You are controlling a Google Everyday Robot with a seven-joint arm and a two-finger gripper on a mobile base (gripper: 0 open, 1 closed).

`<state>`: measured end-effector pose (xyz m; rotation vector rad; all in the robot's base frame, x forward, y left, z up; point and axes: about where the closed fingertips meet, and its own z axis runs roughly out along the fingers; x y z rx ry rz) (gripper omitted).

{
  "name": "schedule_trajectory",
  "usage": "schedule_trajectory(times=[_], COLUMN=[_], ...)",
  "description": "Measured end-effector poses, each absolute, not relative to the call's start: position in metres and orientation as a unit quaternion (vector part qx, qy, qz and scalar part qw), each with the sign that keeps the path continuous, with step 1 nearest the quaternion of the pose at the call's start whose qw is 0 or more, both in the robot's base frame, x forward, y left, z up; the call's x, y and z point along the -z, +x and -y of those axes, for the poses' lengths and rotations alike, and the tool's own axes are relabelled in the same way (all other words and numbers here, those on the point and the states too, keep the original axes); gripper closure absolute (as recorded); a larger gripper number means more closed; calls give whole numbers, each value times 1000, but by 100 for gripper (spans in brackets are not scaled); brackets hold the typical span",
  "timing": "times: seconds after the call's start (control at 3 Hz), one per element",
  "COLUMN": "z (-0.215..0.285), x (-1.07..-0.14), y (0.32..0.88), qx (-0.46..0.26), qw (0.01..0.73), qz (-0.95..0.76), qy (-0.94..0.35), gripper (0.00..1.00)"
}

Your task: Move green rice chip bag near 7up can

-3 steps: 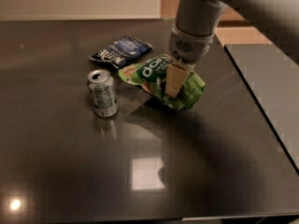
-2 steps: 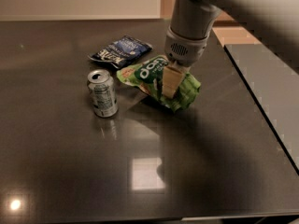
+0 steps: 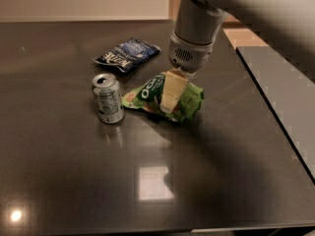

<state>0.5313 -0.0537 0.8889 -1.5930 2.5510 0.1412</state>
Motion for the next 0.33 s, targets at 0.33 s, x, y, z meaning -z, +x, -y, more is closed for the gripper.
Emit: schedule_trajectory(times=[0.33], z=[54], x=[-889], y=[531], qx=[-47], qw=[65], qz=[-845], qy=[-528], gripper=[0])
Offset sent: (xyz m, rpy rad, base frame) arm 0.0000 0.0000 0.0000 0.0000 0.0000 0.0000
